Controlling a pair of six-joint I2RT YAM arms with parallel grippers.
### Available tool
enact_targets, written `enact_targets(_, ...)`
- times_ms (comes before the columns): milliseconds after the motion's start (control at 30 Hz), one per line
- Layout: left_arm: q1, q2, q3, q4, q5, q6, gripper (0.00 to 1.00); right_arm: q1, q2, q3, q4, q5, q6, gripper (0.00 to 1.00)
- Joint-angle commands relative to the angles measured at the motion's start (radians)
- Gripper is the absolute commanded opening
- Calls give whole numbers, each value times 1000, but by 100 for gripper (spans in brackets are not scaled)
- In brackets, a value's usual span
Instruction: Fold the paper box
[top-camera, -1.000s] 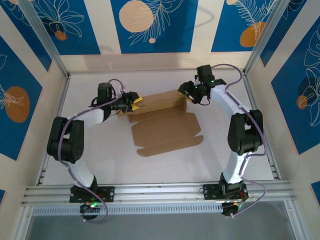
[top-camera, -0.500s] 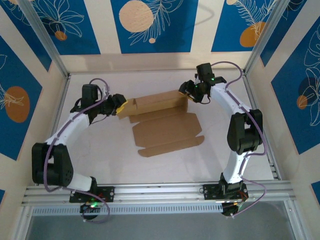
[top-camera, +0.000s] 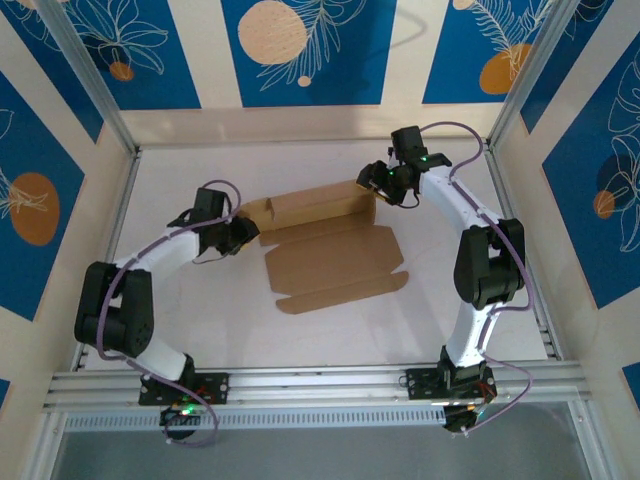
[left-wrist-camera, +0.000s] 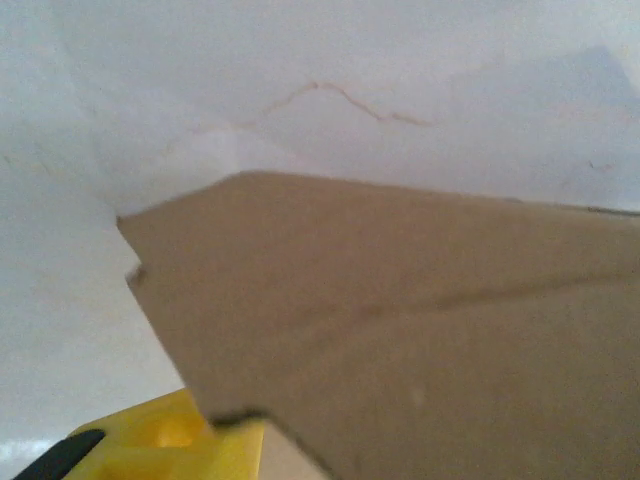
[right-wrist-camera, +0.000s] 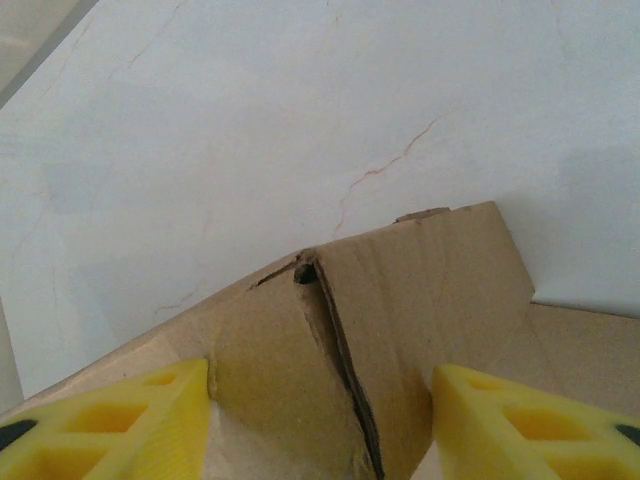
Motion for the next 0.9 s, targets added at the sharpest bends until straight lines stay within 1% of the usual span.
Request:
enact_targets(0,-26,48,-6,70,-123,-19,39,7,25,12,-63,46,-27,58)
enact_targets(100,-40,88,-37,170,-132,-61,43,6,25,10,-62,47,-27,58)
enact_targets(267,-60,157,-54,309,-112,-97,45,9,29,0,-53,29,-26,58)
enact_targets(333,-68,178,-49,334,-105,-112,46,9,29,-7,-51,26,-23,58)
enact_targets(600,-105,237,-22,331,-99,-131,47,8,26,-18,-46,13,-16,58)
enact_targets(667,-108,231,-25,307,-115,-121,48,8,25,-14,-49,19,-19,58)
enact_targets(800,-108,192,-42,250,-181,-73,54,9,22,-11,-54,24,-27,58)
enact_targets(867,-109,170,-57,246,-197,-60,56,8,20,-11,-56,23,-30,58)
